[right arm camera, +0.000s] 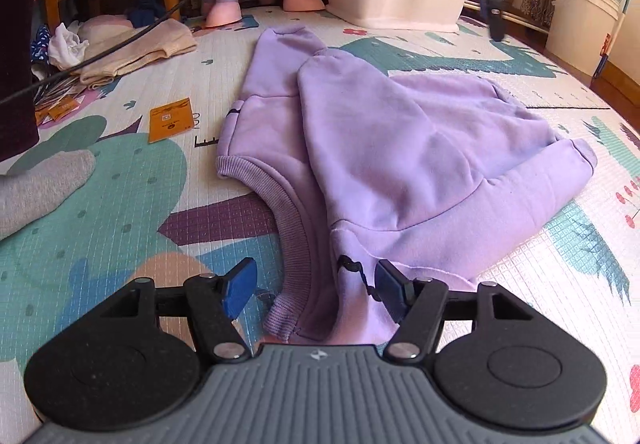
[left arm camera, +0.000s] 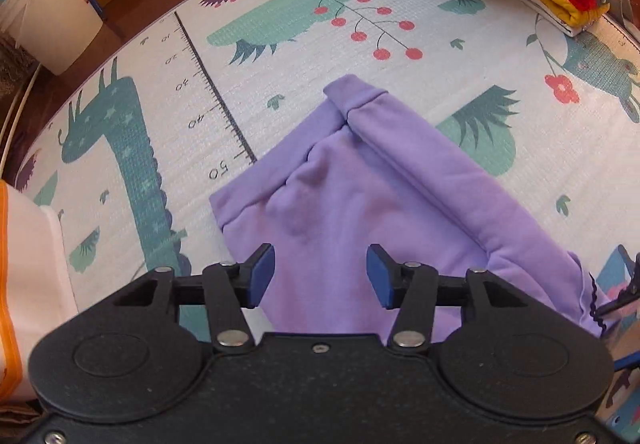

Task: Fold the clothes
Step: 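Move the left tool over the folded sleeves toward the cuffs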

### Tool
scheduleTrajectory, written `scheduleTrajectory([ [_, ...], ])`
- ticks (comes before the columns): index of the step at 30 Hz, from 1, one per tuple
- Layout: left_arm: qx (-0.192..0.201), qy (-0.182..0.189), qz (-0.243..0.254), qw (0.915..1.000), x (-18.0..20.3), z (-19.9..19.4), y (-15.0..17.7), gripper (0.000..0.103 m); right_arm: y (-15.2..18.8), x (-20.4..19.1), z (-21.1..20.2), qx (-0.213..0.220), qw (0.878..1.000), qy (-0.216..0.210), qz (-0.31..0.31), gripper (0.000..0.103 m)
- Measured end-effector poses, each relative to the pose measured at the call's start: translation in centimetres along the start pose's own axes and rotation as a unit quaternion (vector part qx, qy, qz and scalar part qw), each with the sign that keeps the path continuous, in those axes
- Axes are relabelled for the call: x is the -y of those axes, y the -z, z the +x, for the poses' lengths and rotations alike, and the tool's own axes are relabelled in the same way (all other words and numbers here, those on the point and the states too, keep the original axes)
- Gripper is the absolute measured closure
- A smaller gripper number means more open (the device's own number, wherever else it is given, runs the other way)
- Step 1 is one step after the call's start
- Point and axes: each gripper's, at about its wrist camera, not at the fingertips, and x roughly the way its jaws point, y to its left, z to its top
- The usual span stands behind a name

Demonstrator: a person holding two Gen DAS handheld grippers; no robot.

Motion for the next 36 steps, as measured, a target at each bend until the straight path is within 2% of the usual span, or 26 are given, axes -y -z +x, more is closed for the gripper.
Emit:
scheduleTrajectory([
  [3, 0.001, 0.0, -0.077, 0.9971, -0.1, -2.1, 6.6, 0.053, 0.1, 0.7, -1.4, 0.015, 1.0, 0.015, 0.018, 0.037],
  [5, 0.015, 0.008, -0.138, 0.9903, 0.5, -2.5, 10.6, 0.053, 0.2, 1.1, -1.9, 0.019, 0.999, 0.026, 0.025, 0.037],
  [7, 0.026, 0.021, -0.22, 0.9749, 0.9, -2.2, 13.9, 0.053, 0.3, 1.3, -2.0, 0.019, 0.999, 0.043, 0.025, 0.037],
  [10, 0.027, 0.051, -0.32, 0.9456, 1.2, -1.4, 17.9, 0.053, 0.2, 1.5, -1.1, 0.021, 0.997, 0.06, 0.032, 0.037],
  [13, 0.016, 0.055, -0.366, 0.929, 1.1, -0.2, 20.2, 0.053, 0.4, 0.8, 0.9, -0.002, 0.999, 0.036, 0.034, 0.037],
  [15, 0.018, 0.071, -0.402, 0.9125, 0.6, 0.4, 21.4, 0.053, 1.1, -0.5, 2.4, -0.033, 0.999, 0.027, 0.01, 0.031],
  [16, 0.025, 0.073, -0.415, 0.9066, 0.2, 0.5, 21.6, 0.053, 1.3, -1.2, 2.8, -0.038, 0.999, 0.028, -0.008, 0.023],
  [18, 0.041, 0.075, -0.442, 0.8929, -0.7, 0.7, 22.0, 0.053, 1.3, -2.2, 2.9, -0.039, 0.998, 0.029, -0.028, 0.022],
  [19, 0.051, 0.075, -0.458, 0.8844, -1.2, 0.7, 22.2, 0.053, 1.0, -1.9, 2.7, -0.039, 0.999, 0.023, -0.018, 0.024],
  [20, 0.06, 0.076, -0.476, 0.8744, -1.7, 0.8, 22.4, 0.053, 0.8, -1.6, 2.4, -0.037, 0.999, 0.021, -0.009, 0.031],
  [22, 0.071, 0.076, -0.508, 0.8552, -2.7, 0.9, 23.1, 0.053, 0.5, -1.1, 1.7, -0.029, 0.999, 0.03, 0.001, 0.037],
  [23, 0.077, 0.074, -0.522, 0.8463, -3.2, 0.9, 23.6, 0.053, 0.5, -0.9, 1.5, -0.027, 0.999, 0.034, 0.005, 0.037],
  [29, 0.086, 0.077, -0.574, 0.8106, -4.9, 2.0, 25.3, 0.053, 0.7, -1.1, 1.7, -0.026, 0.999, 0.038, -0.004, 0.038],
  [34, 0.097, 0.097, -0.626, 0.7675, -5.7, 3.0, 27.0, 0.054, 0.6, -1.5, 1.7, -0.022, 0.999, 0.032, -0.012, 0.038],
  [36, 0.1, 0.107, -0.64, 0.7543, -5.7, 3.3, 27.4, 0.055, 0.8, -1.5, 1.7, -0.026, 0.999, 0.033, -0.01, 0.038],
])
